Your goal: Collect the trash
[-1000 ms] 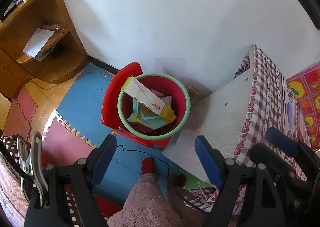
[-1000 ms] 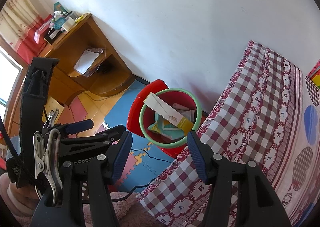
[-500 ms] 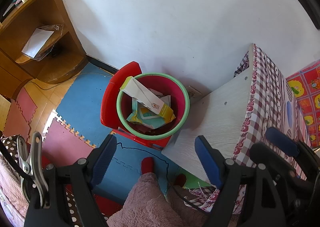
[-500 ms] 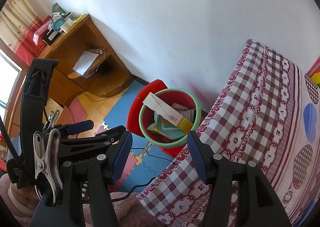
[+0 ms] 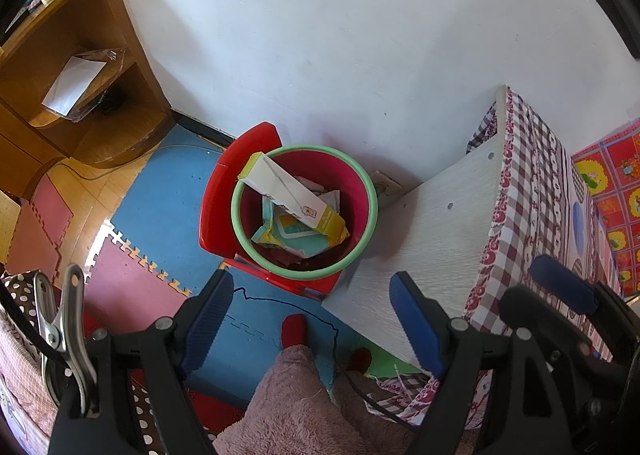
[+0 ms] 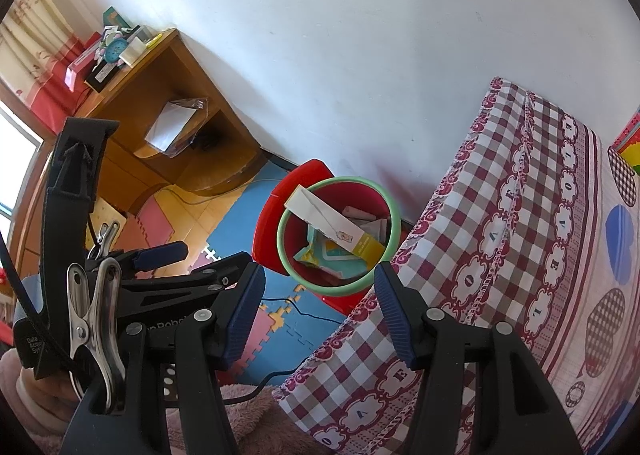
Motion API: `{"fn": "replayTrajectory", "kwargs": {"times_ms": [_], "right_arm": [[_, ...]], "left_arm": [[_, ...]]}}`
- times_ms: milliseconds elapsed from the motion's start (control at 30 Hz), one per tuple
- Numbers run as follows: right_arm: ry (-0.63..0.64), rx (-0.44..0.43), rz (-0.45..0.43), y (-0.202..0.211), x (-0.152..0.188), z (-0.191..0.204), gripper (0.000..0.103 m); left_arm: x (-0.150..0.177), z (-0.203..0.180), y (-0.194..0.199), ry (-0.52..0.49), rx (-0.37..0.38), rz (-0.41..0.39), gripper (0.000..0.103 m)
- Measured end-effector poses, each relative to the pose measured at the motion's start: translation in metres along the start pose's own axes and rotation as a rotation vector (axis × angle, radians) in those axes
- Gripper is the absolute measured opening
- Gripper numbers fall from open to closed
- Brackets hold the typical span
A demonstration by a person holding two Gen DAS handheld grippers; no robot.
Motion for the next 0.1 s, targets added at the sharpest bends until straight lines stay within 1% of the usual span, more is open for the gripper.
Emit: {"fn": "replayTrajectory", "kwargs": {"times_ms": [100], "right_arm": [[-0.006,0.001,-0.002,0.0007,0.0003,-0.0013,0.059]], "left_arm": [[0.0007,-0.0003,-0.0005,-0.001,-0.002,0.002,0.084]]}}
Point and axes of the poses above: each gripper's, at about its wrist camera, not at the fingertips, and y roughly against the way its jaws point, z to its left, x to its underside, the point moved 9 cm from there along -y, roughly the way its jaws point, and after that the axes turned 10 degrees about z, right-handed, at the moved point
